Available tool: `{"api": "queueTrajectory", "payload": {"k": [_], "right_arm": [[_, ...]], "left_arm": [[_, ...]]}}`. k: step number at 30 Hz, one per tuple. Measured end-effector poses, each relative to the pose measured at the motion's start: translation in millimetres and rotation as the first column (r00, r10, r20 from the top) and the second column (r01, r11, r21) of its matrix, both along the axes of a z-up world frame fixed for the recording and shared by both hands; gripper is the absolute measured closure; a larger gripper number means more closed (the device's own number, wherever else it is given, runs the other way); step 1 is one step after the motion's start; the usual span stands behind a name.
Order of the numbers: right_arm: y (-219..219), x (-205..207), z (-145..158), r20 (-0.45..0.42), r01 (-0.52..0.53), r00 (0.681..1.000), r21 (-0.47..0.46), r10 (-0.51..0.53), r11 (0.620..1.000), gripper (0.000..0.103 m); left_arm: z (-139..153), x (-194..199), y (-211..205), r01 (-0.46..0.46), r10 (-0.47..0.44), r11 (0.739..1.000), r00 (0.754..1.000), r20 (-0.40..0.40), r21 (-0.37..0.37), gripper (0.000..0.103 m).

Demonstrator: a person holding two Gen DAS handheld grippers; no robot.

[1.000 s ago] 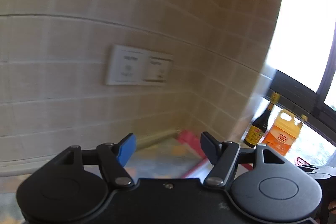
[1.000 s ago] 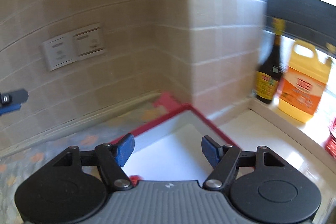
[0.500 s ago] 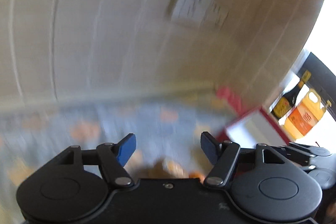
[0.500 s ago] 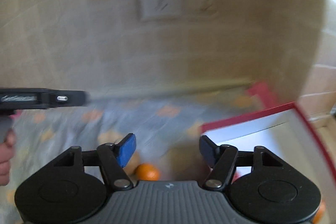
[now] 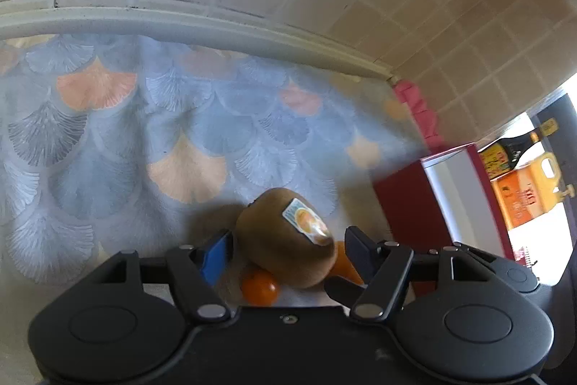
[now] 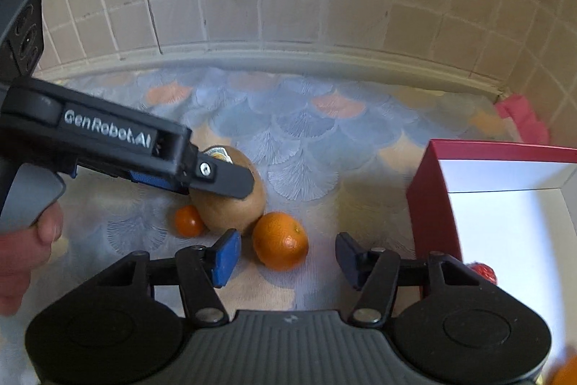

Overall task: Organize fruits
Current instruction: 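Return both tools to the kiwi and mandarin beside the box, then grasp the kiwi with the left tool while the right tool grasps the mandarin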

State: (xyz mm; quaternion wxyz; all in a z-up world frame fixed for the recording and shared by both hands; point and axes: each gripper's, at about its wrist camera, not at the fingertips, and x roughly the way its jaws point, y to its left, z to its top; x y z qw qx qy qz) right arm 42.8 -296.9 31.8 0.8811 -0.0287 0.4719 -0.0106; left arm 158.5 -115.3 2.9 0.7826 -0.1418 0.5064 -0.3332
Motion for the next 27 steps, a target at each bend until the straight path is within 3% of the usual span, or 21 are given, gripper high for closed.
{"api": "queueTrajectory", "payload": {"k": [5,9,11,22,27], "right_arm": [[-5,3,-4,-0.013,-0.015,1.0,0.01,0.015,1.0,0.048],[-7,2,-11,-0.033,-0.02,0.999,0.014,0.02,1.0,0.06],[-7,1,-12,-0.026,-0.018,1.0,0.008,0.018,1.0,0.065],[-6,3,-12,0.014,0.006,1.0,-0.012,-0.006,1.0,0.069],[-13,-12,9,0.069,0.031,0.997,-0.007,-0.031,0.999,0.069]], "left_arm": [[0,0,-7,-0.003,0.003,1.0,1.0,0.013,0.008,0.022],[0,0,-12,-0.008,0.007,1.0,1.0,0.025,0.024,0.023],[0,-1,-14,-0.019,0.017,0.999,0.999,0.035,0.041,0.029],[4,-6,-23,-0.044,0.038,0.996,0.996,0.078,0.083,0.03],[20,-18,-28,-0.025,0.005,0.992,0.986,0.168,0.12,0.031]]}}
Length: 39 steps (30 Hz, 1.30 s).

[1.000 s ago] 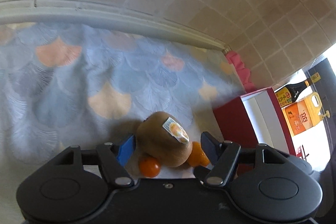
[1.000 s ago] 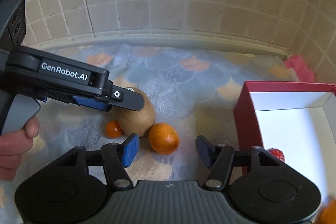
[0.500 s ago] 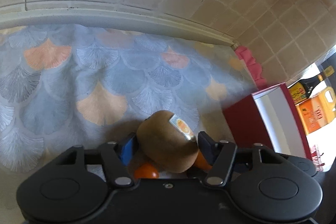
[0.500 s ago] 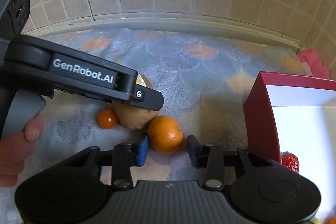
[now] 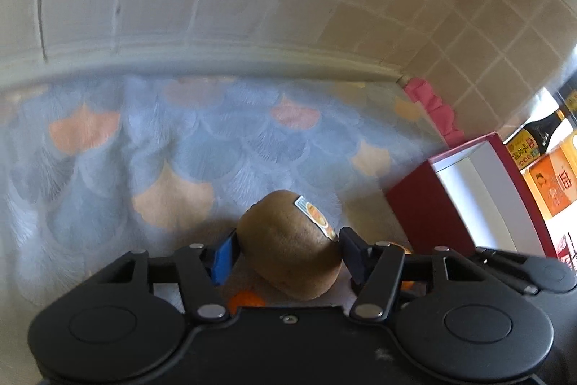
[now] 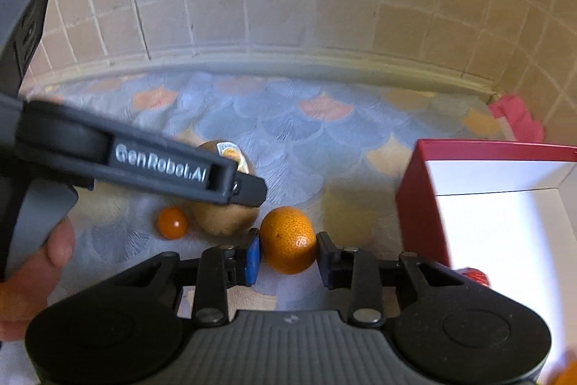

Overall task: Organize fruits
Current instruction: 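Grasp the kiwi with the left tool while the right tool grasps the mandarin, then carry the kiwi and mandarin into the box and open both tools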

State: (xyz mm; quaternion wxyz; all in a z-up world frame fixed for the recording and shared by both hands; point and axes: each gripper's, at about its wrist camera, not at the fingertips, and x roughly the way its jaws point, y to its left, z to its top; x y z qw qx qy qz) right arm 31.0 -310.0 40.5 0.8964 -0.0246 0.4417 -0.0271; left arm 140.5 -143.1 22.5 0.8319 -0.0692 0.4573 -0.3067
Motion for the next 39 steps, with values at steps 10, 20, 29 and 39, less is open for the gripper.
{"api": "queueTrajectory", "payload": {"k": [10,20,29,39], "right_arm": [[-45,-47,85,0.232,0.167,0.961,-0.064,-0.148,0.984,0.069],[-133,-107,126,0.333,0.411,0.864,-0.034,-0.377,0.911,0.069],[-181,-133,81,0.215,0.523,0.827,0.045,-0.52,0.851,0.069],[-194,-129,43,0.117,0.517,0.84,0.119,-0.529,0.848,0.069]], "left_arm": [[95,-35,-16,0.12,-0.087,0.986,0.962,0.26,-0.115,0.031],[137,-53,-109,0.329,-0.268,0.938,0.89,0.369,-0.112,0.031],[80,-61,-179,0.464,-0.442,0.882,0.876,0.195,-0.085,0.031],[38,-66,-194,0.473,-0.471,0.881,0.876,0.1,0.003,0.031]]}}
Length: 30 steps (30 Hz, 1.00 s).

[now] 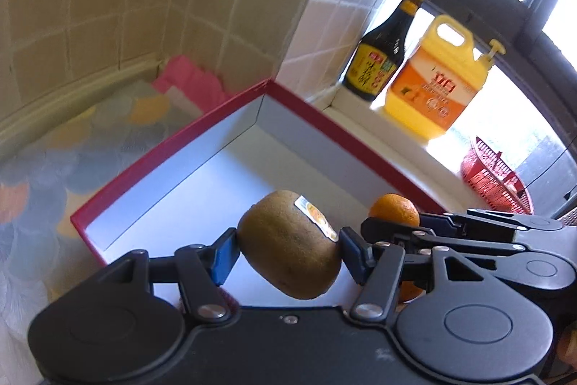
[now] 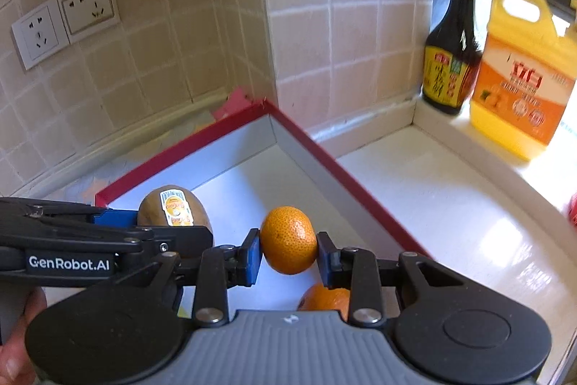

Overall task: Organize fruits
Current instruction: 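Carry the kiwi and mandarin into the box and open both tools, then return both tools to the cherry tomato and brown pear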

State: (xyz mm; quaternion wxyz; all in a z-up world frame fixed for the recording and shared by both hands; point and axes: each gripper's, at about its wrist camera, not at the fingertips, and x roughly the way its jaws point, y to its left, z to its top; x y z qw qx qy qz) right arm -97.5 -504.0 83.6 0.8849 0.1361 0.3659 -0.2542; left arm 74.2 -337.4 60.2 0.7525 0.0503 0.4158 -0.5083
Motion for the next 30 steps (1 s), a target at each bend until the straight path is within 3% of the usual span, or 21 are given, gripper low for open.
{"api": "queueTrajectory", "payload": {"k": [6,7,8,11,13,20,30], "right_arm": [[4,0,-5,-0.032,-0.003,0.999,-0.019,0.002,1.0,0.067],[5,0,-6,-0.044,0.0,0.999,-0.028,-0.001,1.0,0.065],[6,-2,-4,-0.046,0.004,0.999,-0.04,-0.006,0.999,0.059],[9,-7,1,-0.035,0.006,0.999,-0.068,-0.009,0.998,0.058],[13,-9,7,-0.022,0.0,1.0,-0.084,-0.002,0.996,0.058],[45,-3,34,0.048,-0.094,0.994,-0.111,0.1,0.989,0.058],[119,23,55,0.066,-0.233,0.967,-0.151,0.245,0.961,0.058]], "left_arm": [[-11,-2,0,0.006,-0.006,1.0,1.0,-0.028,0.019,0.03],[-12,-1,0,0.008,-0.007,1.0,0.999,-0.036,0.013,0.031],[-13,-1,2,-0.004,0.004,1.0,0.999,-0.044,-0.001,0.025],[-5,1,13,-0.023,0.019,0.998,0.997,-0.08,-0.051,0.024],[4,-5,23,-0.051,0.048,0.997,0.997,-0.056,-0.061,0.024],[36,-26,87,-0.164,0.167,0.98,0.986,0.018,-0.113,0.023],[46,-37,179,-0.325,0.336,0.933,0.94,0.057,-0.152,0.023]]}}
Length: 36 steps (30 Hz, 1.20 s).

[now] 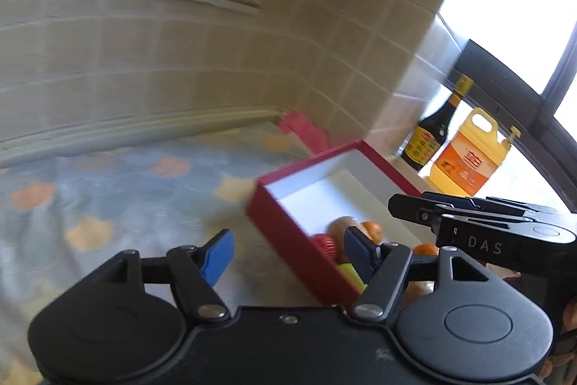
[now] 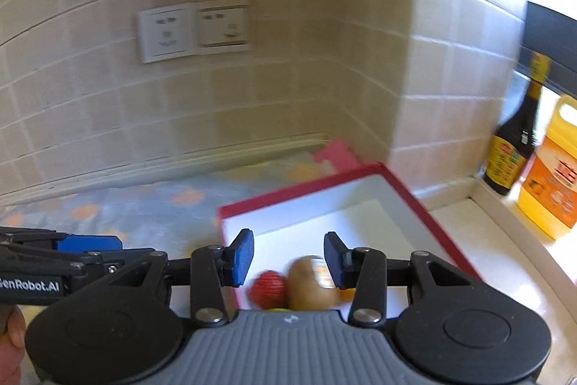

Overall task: Organize fruits
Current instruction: 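Return both tools to the cherry tomato and brown pear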

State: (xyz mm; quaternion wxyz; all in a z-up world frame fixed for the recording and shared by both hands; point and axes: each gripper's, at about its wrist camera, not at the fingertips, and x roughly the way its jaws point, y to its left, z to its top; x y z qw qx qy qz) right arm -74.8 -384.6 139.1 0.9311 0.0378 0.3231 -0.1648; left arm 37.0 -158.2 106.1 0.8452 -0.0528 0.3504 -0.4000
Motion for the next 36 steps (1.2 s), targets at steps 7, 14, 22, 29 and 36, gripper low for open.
{"api": "queueTrajectory", "payload": {"k": [7,14,22,29,36], "right_arm": [[48,12,0,-0.016,-0.069,0.997,-0.009,0.069,0.998,0.058],[66,6,-12,-0.015,-0.055,0.998,0.038,0.055,0.998,0.058],[63,-16,-37,-0.052,-0.002,0.999,0.121,0.008,0.993,0.058],[65,-22,-85,-0.167,0.071,0.985,0.243,-0.03,0.967,0.058],[61,-8,-115,-0.198,0.163,0.973,0.245,-0.116,0.956,0.052]], "left_arm": [[-3,-5,43,-0.076,0.075,0.997,0.997,0.02,0.024,0.023],[-17,4,87,-0.137,0.136,0.988,0.991,0.016,0.066,0.023],[-39,25,124,-0.131,0.134,0.988,0.99,-0.039,0.078,0.023],[-62,27,88,-0.042,0.034,0.969,0.999,0.037,0.244,0.023],[-94,57,54,0.015,-0.009,0.964,1.0,-0.026,0.265,0.03]]}}
